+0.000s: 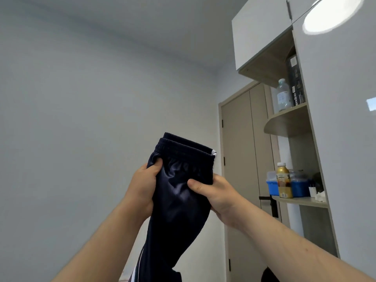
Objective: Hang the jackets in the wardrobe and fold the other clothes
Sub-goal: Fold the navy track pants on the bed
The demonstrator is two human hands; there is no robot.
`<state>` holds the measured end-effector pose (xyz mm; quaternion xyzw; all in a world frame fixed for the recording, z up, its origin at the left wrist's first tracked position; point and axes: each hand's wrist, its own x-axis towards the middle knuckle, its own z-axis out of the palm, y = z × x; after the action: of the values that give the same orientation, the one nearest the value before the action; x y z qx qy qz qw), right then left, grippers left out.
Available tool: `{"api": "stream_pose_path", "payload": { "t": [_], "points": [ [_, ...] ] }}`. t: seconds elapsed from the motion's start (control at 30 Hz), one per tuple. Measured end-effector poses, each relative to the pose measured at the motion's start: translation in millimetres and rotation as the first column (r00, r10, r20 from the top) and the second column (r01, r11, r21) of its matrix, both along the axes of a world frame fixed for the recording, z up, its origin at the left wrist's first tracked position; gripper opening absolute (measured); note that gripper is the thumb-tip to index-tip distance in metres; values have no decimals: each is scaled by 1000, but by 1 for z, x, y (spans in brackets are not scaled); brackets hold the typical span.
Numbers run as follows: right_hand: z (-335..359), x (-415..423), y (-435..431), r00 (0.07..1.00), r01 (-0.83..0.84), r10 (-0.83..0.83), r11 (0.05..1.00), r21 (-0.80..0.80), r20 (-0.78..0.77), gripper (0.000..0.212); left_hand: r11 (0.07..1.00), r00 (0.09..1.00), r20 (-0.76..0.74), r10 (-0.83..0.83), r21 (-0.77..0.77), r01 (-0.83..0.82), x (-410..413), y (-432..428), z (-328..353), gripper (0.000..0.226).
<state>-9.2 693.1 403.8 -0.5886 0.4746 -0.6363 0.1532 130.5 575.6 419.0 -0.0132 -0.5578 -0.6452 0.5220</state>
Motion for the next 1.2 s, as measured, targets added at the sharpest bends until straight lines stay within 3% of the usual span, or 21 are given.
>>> {"api": "stream_pose_path", "payload": {
  "t": [0.1, 0.23, 0.4, 0.53, 0.67, 0.77, 1.0, 1.1, 1.2],
  "points": [
    [33, 3, -3, 998, 59, -59, 996, -61, 0, 30, 1000, 999, 32, 17, -13, -17, 0, -1, 24, 28],
    [77, 4, -3, 985, 167, -172, 967, -195, -11, 14, 999, 997, 66, -43, -23, 45, 1, 3, 39, 32],
    [101, -1, -6, 961, 276, -272, 936, -221, 46, 17, 981, 970, 183, -163, -76, 179, 8, 18, 4, 34],
    [103, -8, -6, 951, 307, -289, 928, -212, 113, 18, 981, 956, 283, -73, -151, 120, 11, 26, -36, 30],
    [88, -21, -4, 943, 319, -300, 938, -133, 141, 17, 997, 958, 275, -79, 8, 80, 22, 22, -49, 24],
    [73, -22, -3, 950, 277, -263, 959, -65, 169, 21, 998, 970, 242, -33, 68, 17, 48, 8, -33, 29],
    [14, 33, -42, 954, -12, 12, 1000, -2, 299, 33, 988, 939, 310, 148, -8, -153, 147, -33, 2, 31],
    [-23, 57, -71, 926, -143, 114, 988, 54, 359, 36, 968, 893, 382, 239, -29, -247, 174, -55, -18, 41],
    [-70, 61, -94, 878, -223, 144, 967, 124, 457, 43, 971, 869, 460, 184, 50, -232, 175, -77, -72, 38]
  ]
}}
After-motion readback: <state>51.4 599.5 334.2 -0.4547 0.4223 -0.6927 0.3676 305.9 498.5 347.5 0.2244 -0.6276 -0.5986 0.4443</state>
